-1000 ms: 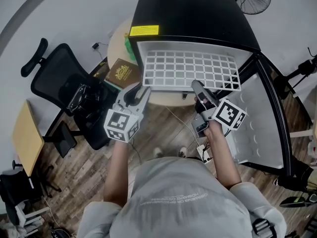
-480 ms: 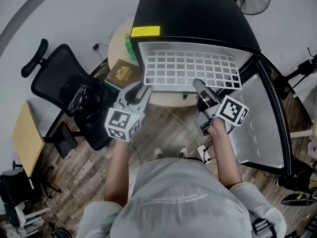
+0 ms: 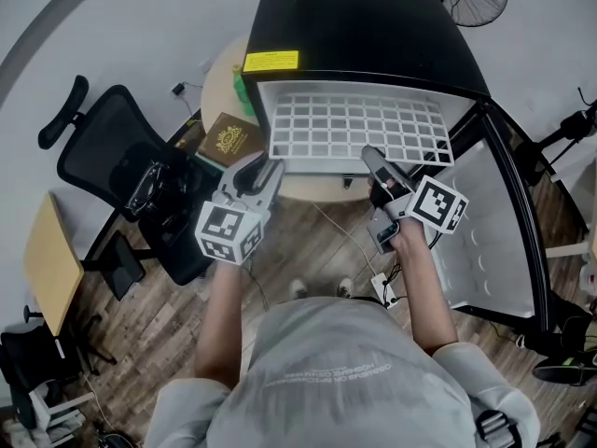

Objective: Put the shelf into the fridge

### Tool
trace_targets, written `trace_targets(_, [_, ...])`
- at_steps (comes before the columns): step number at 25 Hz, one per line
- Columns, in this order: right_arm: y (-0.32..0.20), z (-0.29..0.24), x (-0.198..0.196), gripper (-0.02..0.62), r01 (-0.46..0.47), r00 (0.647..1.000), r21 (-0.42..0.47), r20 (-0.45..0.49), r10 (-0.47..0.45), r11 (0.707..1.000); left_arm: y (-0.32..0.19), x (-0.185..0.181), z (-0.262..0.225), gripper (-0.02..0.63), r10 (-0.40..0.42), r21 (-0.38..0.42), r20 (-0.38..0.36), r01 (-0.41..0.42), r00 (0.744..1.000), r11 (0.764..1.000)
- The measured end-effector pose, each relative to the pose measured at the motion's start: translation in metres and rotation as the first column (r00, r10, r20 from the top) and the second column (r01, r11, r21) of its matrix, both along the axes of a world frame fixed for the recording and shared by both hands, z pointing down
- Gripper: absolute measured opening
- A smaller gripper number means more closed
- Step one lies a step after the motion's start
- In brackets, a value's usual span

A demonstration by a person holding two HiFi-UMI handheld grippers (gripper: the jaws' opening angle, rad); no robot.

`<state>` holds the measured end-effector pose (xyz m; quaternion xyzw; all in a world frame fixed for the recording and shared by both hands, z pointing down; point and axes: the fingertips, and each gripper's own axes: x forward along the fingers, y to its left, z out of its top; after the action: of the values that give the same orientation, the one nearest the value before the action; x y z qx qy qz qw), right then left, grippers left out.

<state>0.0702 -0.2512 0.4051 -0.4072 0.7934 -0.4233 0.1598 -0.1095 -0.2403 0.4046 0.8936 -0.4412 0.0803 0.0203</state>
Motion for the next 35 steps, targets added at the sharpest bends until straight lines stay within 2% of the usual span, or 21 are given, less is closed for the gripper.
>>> trace_targets(14, [-0.013,0.0,-0.002,0.14,-0.012,1.0,0.042,-0.024,0.013,0.999,-0.012,0.001,0.004,0.119,-0.034,-0.068,0.009,0.035,0.999,0.997])
trace_targets(20, [-0.002,0.002,0.007,0.141,-0.039,0.999,0.046,-0.02,0.039,0.998,-0.001,0.003,-0.002,0.12,-0.051,-0.019,0.108,0.053,0.993,0.998])
trace_targets(23, [0.005,0.004,0.021,0.14,-0.081,0.997,0.037,-0.016,0.081,0.996,0.006,0.012,-0.012,0.113,-0.02,0.015,0.139,0.018,0.99,1.0])
trace_targets(28, [0.014,0.002,0.051,0.122,-0.165,0.986,0.047,-0.028,0.167,0.985,0.011,0.038,-0.015,0.112,0.049,0.005,0.182,-0.05,0.982,0.999])
trace_targets(32, [0.014,0.002,0.058,0.105,-0.168,0.985,0.033,-0.025,0.169,0.985,0.007,0.056,-0.011,0.112,0.057,0.023,0.31,-0.068,0.949,0.997])
trace_targets(35, [0.012,0.003,0.059,0.089,-0.176,0.984,0.014,0.001,0.176,0.984,0.002,0.061,-0.005,0.112,0.053,0.034,0.441,-0.076,0.896,0.997])
